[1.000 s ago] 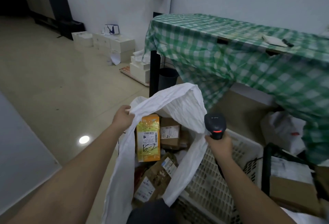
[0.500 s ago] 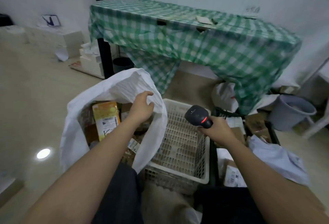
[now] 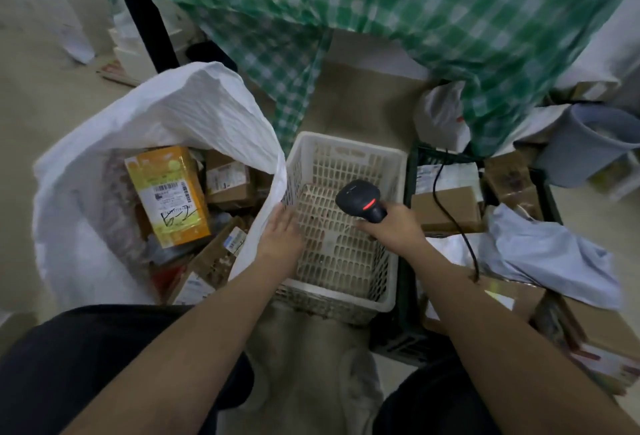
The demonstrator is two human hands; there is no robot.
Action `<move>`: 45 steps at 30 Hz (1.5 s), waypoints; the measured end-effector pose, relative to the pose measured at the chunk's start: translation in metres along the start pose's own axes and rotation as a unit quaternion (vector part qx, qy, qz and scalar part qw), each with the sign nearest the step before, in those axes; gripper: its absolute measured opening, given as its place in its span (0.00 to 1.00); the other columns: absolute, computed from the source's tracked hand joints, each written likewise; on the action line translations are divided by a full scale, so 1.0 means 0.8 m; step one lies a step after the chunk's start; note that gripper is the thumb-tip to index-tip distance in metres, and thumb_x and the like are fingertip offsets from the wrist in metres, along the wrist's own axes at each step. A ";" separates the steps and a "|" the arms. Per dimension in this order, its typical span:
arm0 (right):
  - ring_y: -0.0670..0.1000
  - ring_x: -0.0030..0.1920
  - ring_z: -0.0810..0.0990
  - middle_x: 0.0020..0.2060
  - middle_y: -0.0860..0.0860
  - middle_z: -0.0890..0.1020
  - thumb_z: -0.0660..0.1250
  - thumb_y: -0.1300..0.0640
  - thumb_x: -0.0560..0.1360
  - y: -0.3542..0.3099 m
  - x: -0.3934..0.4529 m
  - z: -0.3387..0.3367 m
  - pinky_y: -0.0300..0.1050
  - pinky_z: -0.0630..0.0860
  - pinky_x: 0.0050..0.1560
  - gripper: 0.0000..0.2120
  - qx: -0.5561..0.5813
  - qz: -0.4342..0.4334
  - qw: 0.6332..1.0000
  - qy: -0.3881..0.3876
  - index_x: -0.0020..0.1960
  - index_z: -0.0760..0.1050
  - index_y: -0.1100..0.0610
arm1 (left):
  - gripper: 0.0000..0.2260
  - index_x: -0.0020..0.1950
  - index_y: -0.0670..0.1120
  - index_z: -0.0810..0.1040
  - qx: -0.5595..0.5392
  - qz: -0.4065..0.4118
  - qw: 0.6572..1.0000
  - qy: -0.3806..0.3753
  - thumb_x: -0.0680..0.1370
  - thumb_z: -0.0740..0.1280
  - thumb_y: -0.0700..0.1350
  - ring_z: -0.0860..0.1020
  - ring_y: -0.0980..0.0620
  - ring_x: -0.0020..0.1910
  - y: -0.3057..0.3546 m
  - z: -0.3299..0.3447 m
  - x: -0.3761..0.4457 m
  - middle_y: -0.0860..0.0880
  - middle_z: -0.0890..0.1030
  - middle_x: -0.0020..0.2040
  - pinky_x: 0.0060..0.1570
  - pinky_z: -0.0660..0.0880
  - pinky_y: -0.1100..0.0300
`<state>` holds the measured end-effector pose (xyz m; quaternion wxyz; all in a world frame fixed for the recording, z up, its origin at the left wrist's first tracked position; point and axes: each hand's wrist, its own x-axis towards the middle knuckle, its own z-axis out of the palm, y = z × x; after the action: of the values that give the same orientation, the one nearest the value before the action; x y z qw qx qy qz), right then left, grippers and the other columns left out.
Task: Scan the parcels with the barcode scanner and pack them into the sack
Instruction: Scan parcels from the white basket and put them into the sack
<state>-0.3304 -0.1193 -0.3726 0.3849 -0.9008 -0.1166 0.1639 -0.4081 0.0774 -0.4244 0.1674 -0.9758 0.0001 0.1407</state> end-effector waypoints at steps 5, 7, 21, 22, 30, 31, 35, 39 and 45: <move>0.60 0.45 0.81 0.42 0.64 0.82 0.73 0.55 0.73 -0.003 0.037 0.028 0.51 0.76 0.45 0.14 -0.011 -0.011 0.999 -0.044 0.50 0.78 0.66 | 0.26 0.78 0.42 0.41 0.122 -0.110 0.985 -0.052 0.83 0.48 0.47 0.36 0.38 0.76 -0.066 0.030 -0.006 0.38 0.38 0.78 0.66 0.27 0.41; 0.60 0.44 0.81 0.41 0.63 0.82 0.72 0.56 0.74 -0.005 0.048 0.036 0.48 0.74 0.40 0.12 -0.014 -0.007 0.998 -0.057 0.49 0.78 0.65 | 0.27 0.79 0.42 0.40 0.136 -0.155 0.976 -0.064 0.83 0.47 0.47 0.35 0.38 0.76 -0.095 0.043 -0.013 0.38 0.37 0.77 0.65 0.26 0.40; 0.44 0.30 0.78 0.31 0.52 0.80 0.76 0.56 0.71 0.018 0.125 0.065 0.36 0.74 0.31 0.09 0.089 0.027 0.995 -0.040 0.45 0.78 0.58 | 0.19 0.69 0.47 0.71 -0.346 -0.033 0.933 -0.092 0.78 0.66 0.48 0.71 0.44 0.66 -0.016 0.086 0.075 0.45 0.73 0.67 0.64 0.70 0.50; 0.43 0.29 0.77 0.31 0.51 0.80 0.75 0.56 0.71 0.022 0.134 0.068 0.33 0.73 0.29 0.08 0.088 0.031 0.995 -0.040 0.45 0.77 0.58 | 0.20 0.69 0.47 0.71 -0.364 -0.036 0.924 -0.115 0.78 0.67 0.48 0.73 0.44 0.64 -0.012 0.094 0.087 0.44 0.74 0.67 0.63 0.71 0.51; 0.52 0.38 0.84 0.42 0.57 0.83 0.74 0.55 0.72 0.058 0.187 0.104 0.51 0.81 0.47 0.10 0.066 0.059 0.990 -0.110 0.47 0.75 0.56 | 0.20 0.70 0.46 0.70 -0.267 -0.025 0.920 -0.287 0.79 0.65 0.48 0.72 0.43 0.66 0.012 0.155 0.148 0.43 0.71 0.69 0.65 0.69 0.51; 0.53 0.40 0.84 0.43 0.58 0.83 0.74 0.55 0.72 0.060 0.191 0.107 0.52 0.81 0.48 0.09 0.069 0.062 0.989 -0.117 0.46 0.74 0.56 | 0.19 0.71 0.45 0.69 -0.268 -0.035 0.917 -0.294 0.81 0.62 0.47 0.72 0.42 0.66 0.013 0.162 0.152 0.42 0.71 0.69 0.65 0.69 0.51; 0.55 0.41 0.85 0.46 0.60 0.84 0.74 0.55 0.72 0.070 0.205 0.117 0.57 0.81 0.51 0.11 0.099 0.068 0.986 -0.118 0.50 0.78 0.60 | 0.16 0.67 0.41 0.74 -0.281 -0.065 0.916 -0.278 0.81 0.62 0.44 0.75 0.42 0.63 0.013 0.181 0.169 0.41 0.76 0.65 0.59 0.72 0.56; 0.55 0.40 0.85 0.44 0.60 0.85 0.73 0.55 0.73 0.076 0.208 0.114 0.54 0.81 0.49 0.12 0.108 0.068 0.987 -0.101 0.50 0.79 0.62 | 0.25 0.71 0.47 0.66 -0.281 -0.087 0.936 -0.195 0.78 0.63 0.57 0.71 0.41 0.64 0.020 0.188 0.179 0.42 0.69 0.68 0.61 0.71 0.48; 0.49 0.33 0.83 0.41 0.58 0.84 0.74 0.56 0.73 0.090 0.207 0.109 0.54 0.82 0.48 0.07 0.141 0.090 0.983 -0.075 0.45 0.78 0.59 | 0.19 0.70 0.51 0.68 -0.357 -0.090 0.912 -0.182 0.80 0.60 0.55 0.70 0.38 0.65 0.031 0.201 0.185 0.43 0.60 0.73 0.65 0.69 0.47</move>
<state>-0.2054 -0.0552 -0.5163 0.4819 -0.8293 -0.0392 0.2801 -0.3116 0.1137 -0.6186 -0.1834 -0.9238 -0.1685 0.2908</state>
